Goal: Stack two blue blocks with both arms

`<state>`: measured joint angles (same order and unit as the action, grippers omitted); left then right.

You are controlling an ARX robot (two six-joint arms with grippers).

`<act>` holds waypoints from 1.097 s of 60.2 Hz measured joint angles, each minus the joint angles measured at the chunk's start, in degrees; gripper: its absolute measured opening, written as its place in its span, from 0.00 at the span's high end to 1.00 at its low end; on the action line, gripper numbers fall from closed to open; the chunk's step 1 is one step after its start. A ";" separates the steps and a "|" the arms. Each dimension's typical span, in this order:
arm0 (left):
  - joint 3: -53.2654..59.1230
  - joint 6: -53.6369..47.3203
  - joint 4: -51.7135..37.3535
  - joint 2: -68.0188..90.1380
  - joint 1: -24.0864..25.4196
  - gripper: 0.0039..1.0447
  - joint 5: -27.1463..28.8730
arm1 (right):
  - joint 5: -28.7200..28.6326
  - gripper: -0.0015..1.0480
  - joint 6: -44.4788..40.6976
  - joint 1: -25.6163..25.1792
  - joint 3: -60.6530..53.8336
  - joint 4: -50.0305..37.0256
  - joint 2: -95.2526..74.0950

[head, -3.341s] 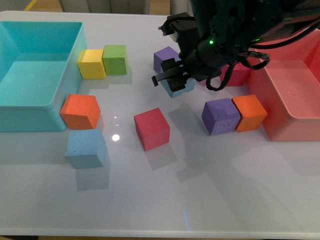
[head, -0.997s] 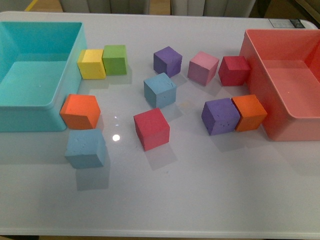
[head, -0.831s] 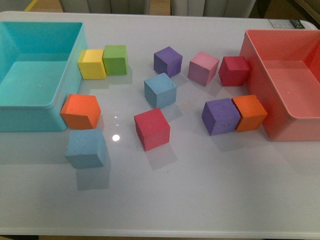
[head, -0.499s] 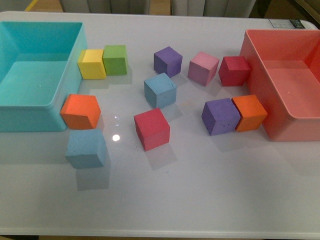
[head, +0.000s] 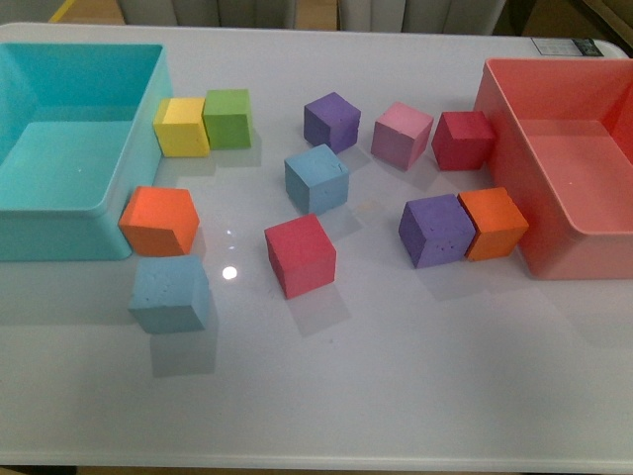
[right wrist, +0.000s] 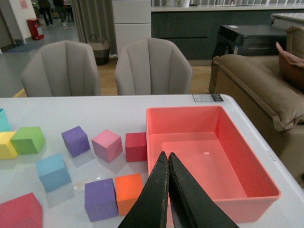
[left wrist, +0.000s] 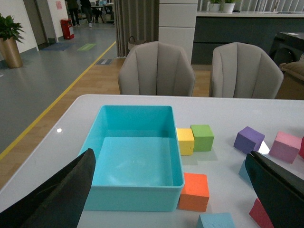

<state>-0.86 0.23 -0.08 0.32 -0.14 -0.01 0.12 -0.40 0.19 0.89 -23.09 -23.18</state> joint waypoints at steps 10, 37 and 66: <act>0.00 0.00 0.00 0.00 0.00 0.08 0.02 | 0.00 0.98 0.00 0.00 0.00 4.11 4.24; 0.00 0.00 0.00 0.00 0.00 0.08 0.00 | 0.04 0.98 0.00 0.00 0.00 16.76 15.87; 0.00 0.00 0.00 0.00 0.00 0.08 0.00 | -0.09 0.60 0.00 0.00 0.00 23.02 22.84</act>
<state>-0.86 0.23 -0.08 0.32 -0.14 -0.01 0.03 -0.40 0.19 0.89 -0.08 -0.34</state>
